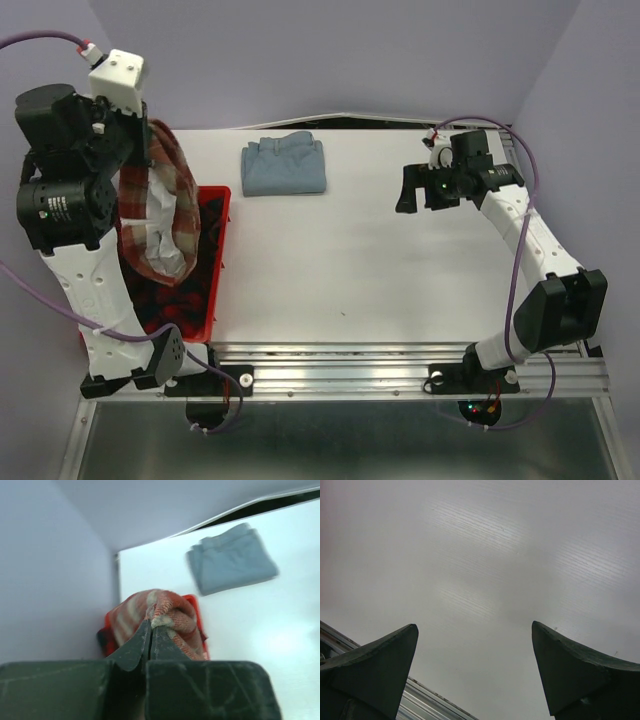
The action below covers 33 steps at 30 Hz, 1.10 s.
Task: Fold and stack the skirts
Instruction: Grab the skirt from the pile, then move the skirt to the center of the board
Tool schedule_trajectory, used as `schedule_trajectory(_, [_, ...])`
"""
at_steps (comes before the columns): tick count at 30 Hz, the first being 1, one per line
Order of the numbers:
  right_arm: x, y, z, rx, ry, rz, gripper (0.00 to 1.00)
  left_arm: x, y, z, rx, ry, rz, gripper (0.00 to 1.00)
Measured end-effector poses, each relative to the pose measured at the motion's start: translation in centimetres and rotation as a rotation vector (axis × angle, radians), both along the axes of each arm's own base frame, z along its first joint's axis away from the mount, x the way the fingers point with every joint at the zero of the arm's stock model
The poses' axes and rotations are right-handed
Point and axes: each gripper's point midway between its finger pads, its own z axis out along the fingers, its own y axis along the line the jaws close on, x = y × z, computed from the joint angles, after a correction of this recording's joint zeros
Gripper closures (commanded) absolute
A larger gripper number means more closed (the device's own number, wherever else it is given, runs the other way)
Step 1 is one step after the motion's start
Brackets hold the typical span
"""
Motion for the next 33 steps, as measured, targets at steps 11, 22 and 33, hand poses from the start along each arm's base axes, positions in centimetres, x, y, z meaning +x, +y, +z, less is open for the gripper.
schedule_trajectory(11, [0.7,-0.3,1.0,-0.009,-0.028,-0.024,0.00,0.3,-13.5,4.8,-0.160,-0.146,-0.463,1.00])
schedule_trajectory(22, [1.3,-1.7,0.6,-0.081,-0.044,-0.077,0.00,-0.4,-26.9,-1.3,-0.185,-0.037,-0.829,1.00])
schedule_trajectory(33, [1.4,-9.1,1.8,-0.253,-0.136,-0.202,0.00,0.1,-39.4,-24.7,-0.017,0.396,-0.975,1.00])
